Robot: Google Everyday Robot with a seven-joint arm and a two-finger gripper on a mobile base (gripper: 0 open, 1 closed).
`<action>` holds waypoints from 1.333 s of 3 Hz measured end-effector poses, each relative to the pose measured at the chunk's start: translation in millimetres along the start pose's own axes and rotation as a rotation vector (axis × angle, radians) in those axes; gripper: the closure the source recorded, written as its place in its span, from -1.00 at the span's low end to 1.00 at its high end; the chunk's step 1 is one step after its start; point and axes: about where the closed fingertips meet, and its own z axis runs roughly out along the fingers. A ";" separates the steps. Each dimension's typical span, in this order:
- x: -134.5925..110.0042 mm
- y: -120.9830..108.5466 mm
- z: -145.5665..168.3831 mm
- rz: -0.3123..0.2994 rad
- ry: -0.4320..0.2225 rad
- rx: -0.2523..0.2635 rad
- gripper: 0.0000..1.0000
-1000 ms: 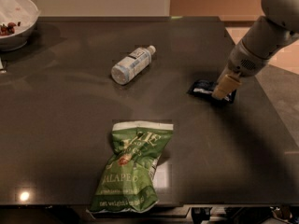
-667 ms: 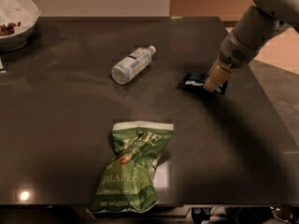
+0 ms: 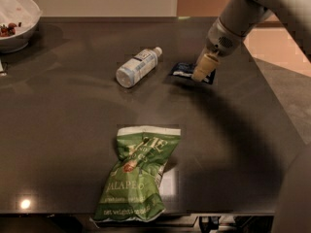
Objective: Move rxbar blueberry near blue plastic bottle
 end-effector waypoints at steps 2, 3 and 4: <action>-50.1 -1.9 24.3 -0.052 -0.047 -0.043 1.00; -62.8 3.1 37.4 -0.069 -0.057 -0.067 0.66; -68.1 8.5 49.4 -0.077 -0.061 -0.089 0.19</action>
Offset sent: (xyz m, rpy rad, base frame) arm 0.0248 0.0773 -0.0013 0.0717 0.0107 0.1044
